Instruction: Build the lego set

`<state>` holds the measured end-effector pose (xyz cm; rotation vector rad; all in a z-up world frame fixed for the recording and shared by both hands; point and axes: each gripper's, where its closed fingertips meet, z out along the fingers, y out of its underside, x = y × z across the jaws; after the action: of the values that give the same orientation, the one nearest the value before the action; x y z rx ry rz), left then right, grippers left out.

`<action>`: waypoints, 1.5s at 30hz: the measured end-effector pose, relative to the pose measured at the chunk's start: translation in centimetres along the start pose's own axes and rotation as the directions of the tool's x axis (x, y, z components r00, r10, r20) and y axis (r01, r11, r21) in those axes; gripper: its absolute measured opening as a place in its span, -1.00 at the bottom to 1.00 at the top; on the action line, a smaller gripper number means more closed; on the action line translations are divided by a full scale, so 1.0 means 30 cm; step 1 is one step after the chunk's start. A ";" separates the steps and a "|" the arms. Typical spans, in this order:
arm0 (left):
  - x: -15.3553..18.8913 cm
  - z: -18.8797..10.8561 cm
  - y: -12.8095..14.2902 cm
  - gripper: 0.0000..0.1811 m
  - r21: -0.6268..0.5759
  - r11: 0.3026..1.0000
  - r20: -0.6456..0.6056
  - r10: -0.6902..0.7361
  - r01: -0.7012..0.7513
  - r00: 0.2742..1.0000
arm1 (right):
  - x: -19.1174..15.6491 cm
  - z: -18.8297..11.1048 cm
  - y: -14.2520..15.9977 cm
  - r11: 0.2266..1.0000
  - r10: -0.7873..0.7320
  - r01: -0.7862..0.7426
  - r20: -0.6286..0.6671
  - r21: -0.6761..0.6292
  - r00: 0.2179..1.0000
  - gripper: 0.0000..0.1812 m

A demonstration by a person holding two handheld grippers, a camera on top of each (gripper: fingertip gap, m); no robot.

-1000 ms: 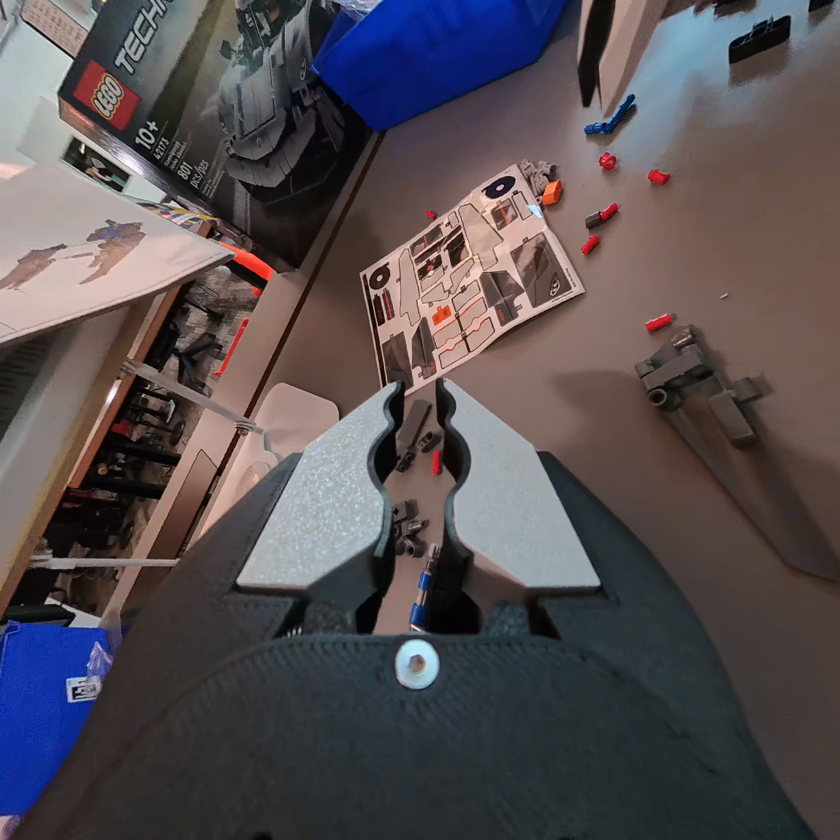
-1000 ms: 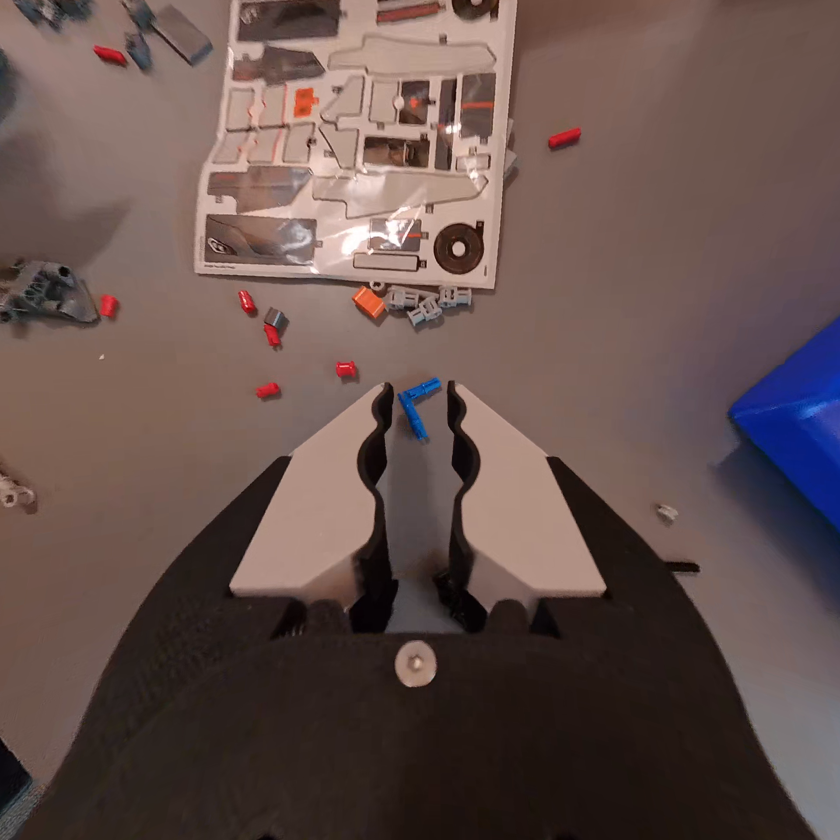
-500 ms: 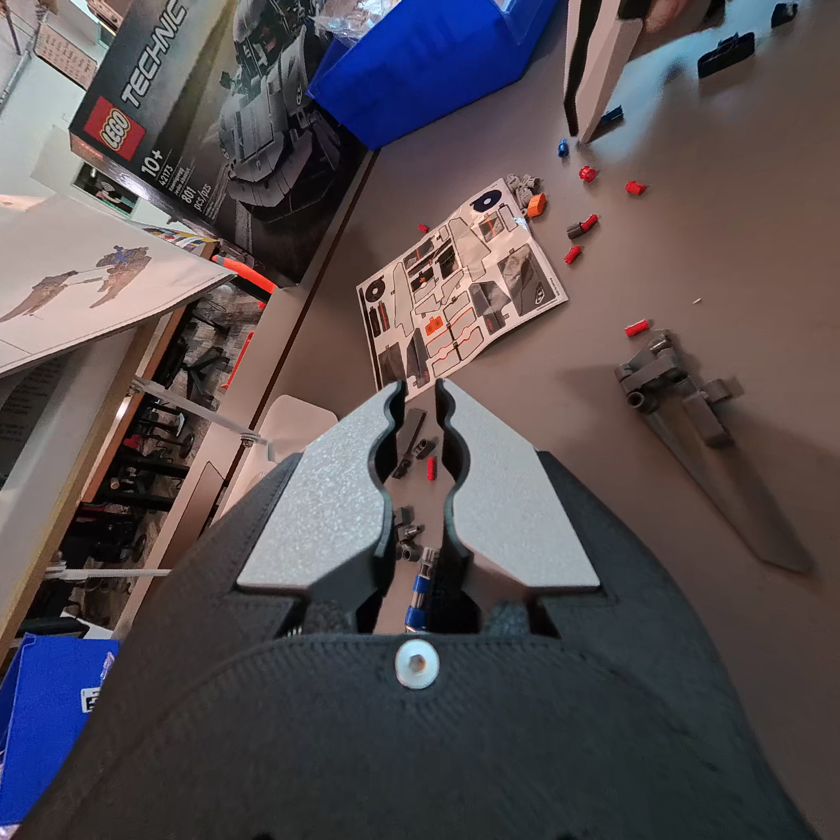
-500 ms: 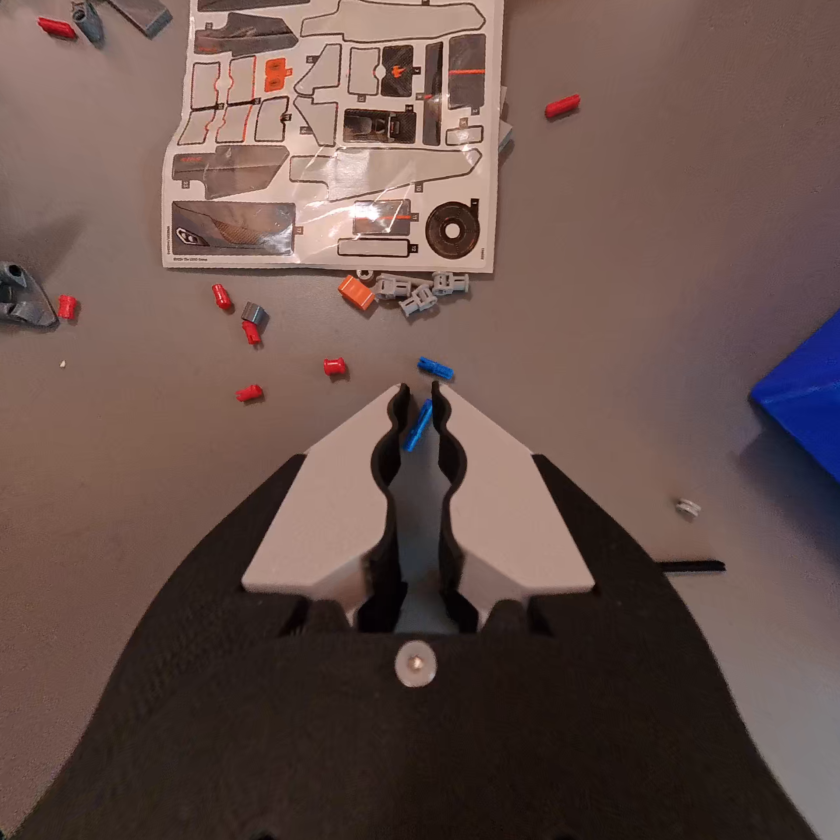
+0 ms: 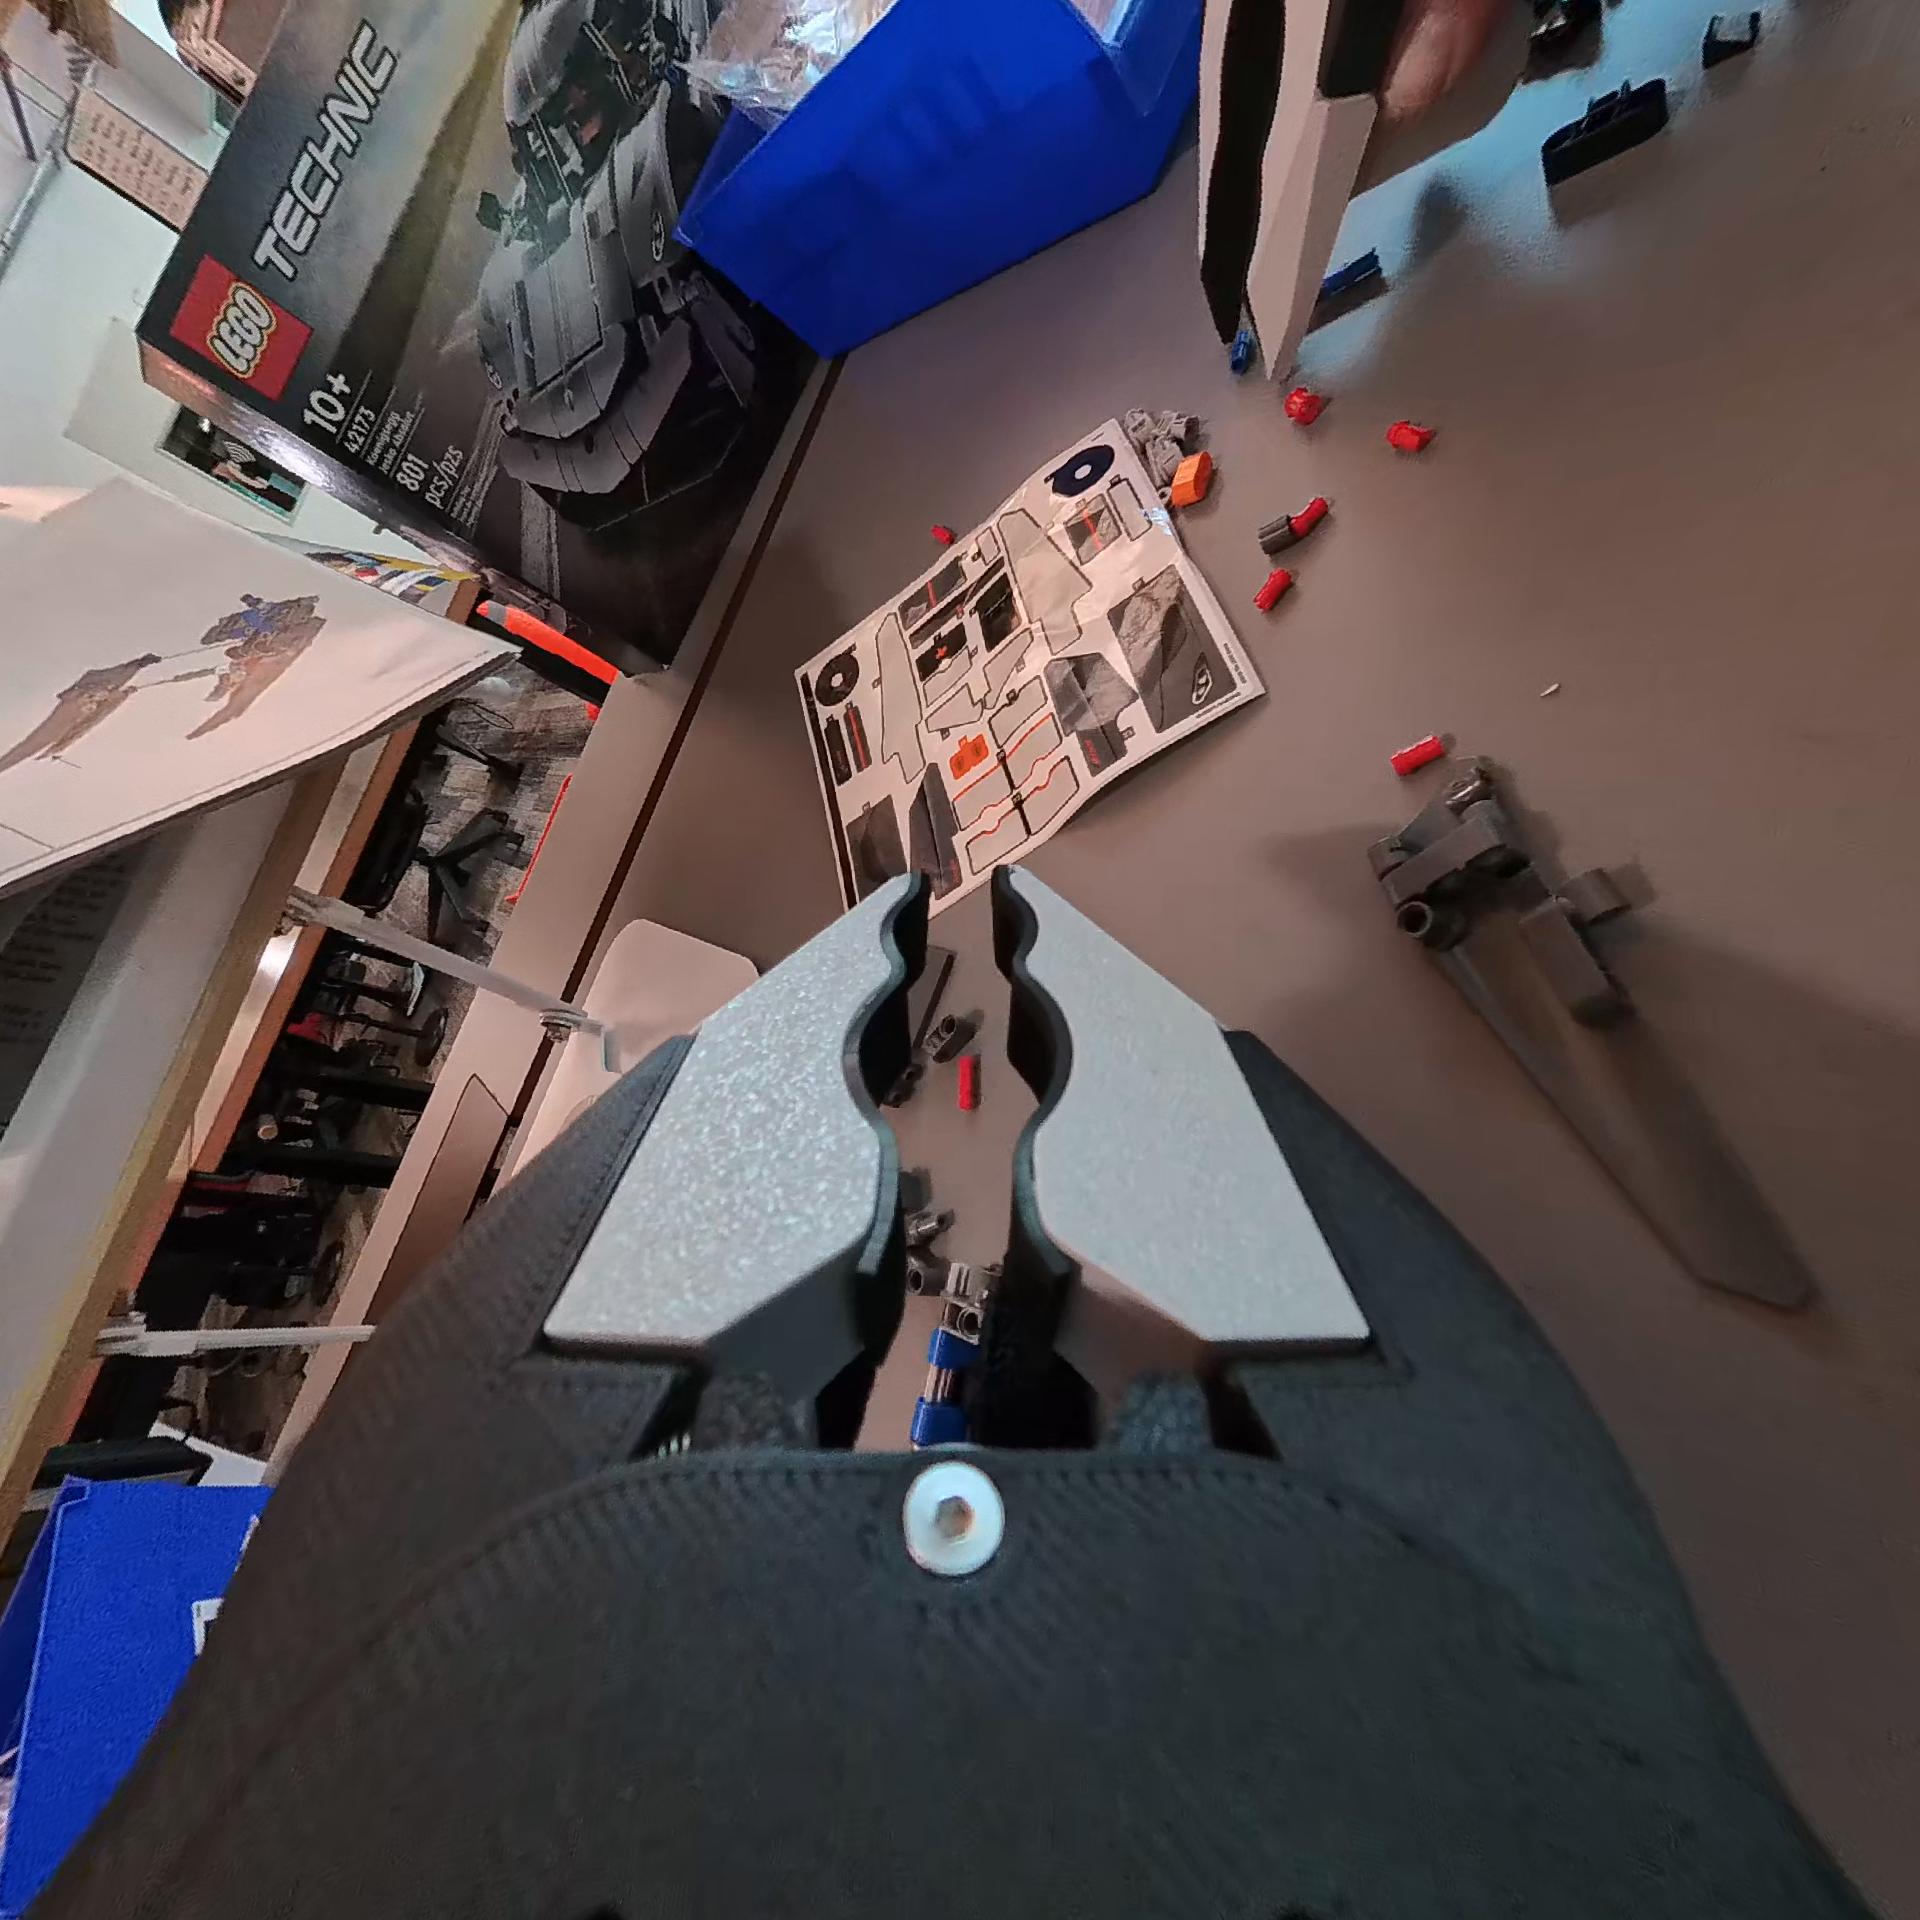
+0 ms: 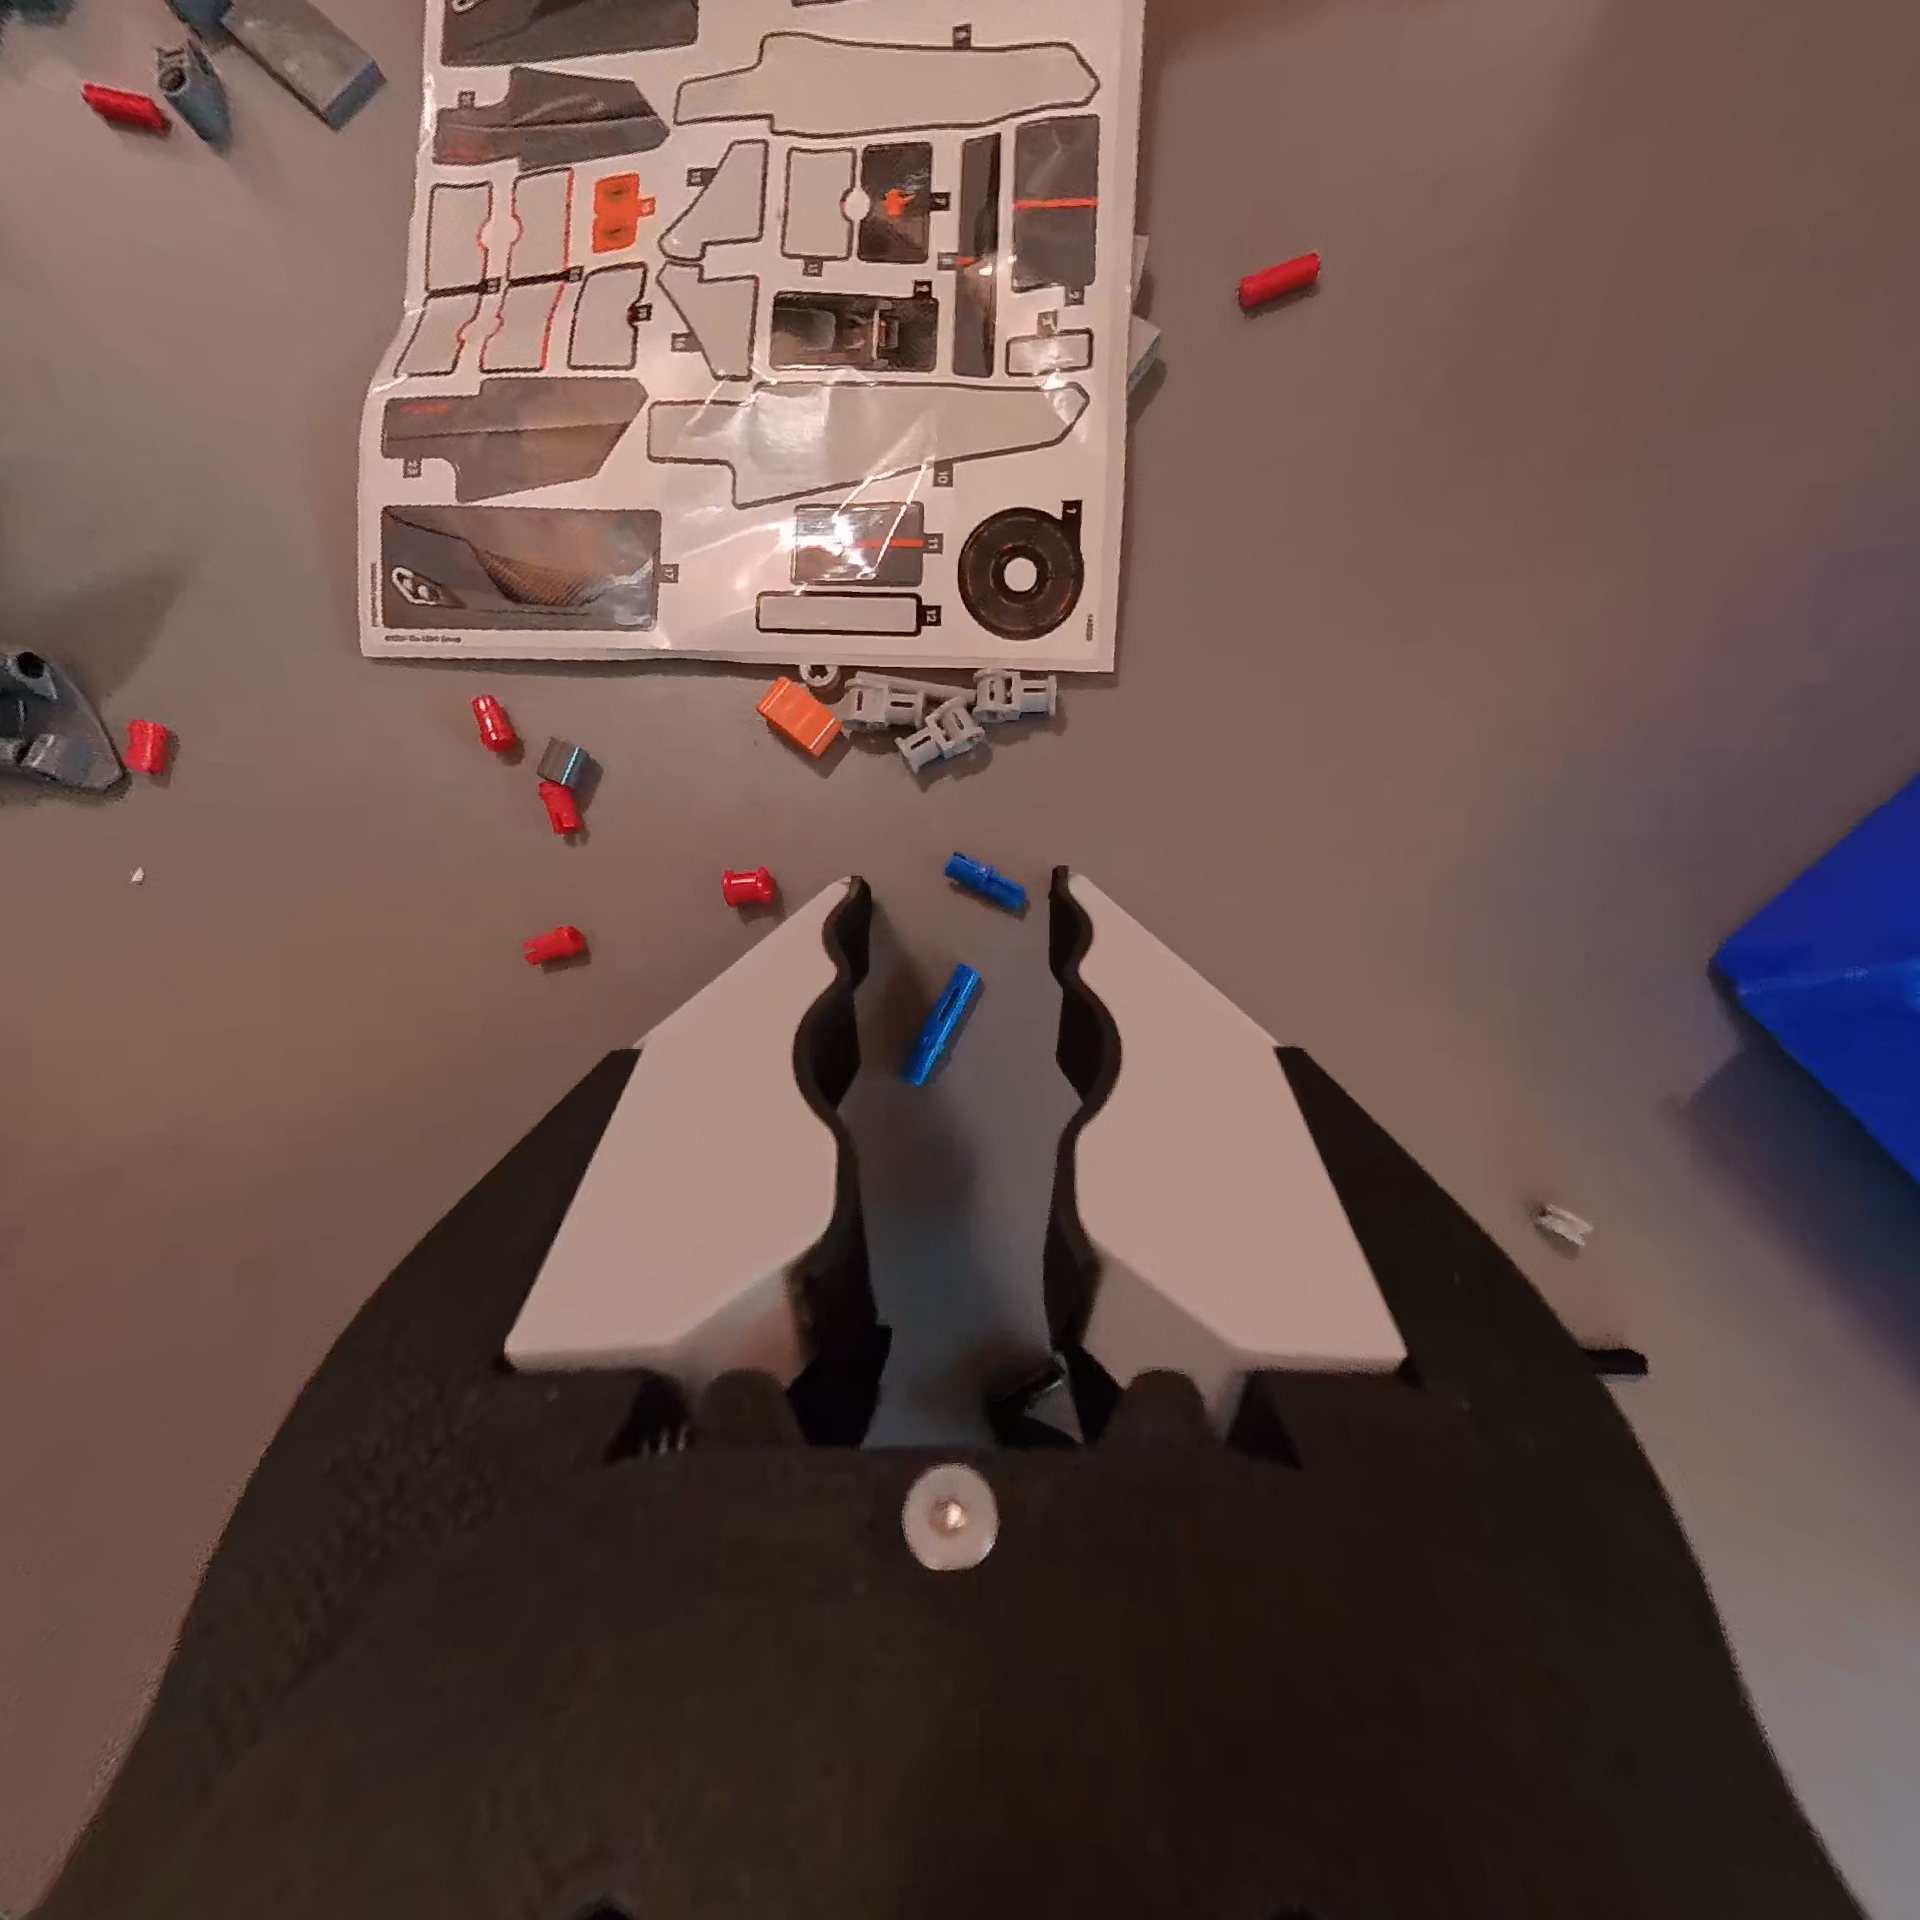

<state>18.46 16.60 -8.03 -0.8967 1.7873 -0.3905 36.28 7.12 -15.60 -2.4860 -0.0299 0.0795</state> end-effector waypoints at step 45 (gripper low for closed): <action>0.136 -0.016 -0.069 -0.71 0.072 0.990 -0.309 0.141 -0.124 0.941 | -0.294 -0.082 -0.014 0.965 -0.225 0.244 -0.177 0.097 0.958 -0.98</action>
<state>18.15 12.17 -9.21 -0.7007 2.1064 -0.5117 27.64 5.59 -12.95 -2.3437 -0.2439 -0.2186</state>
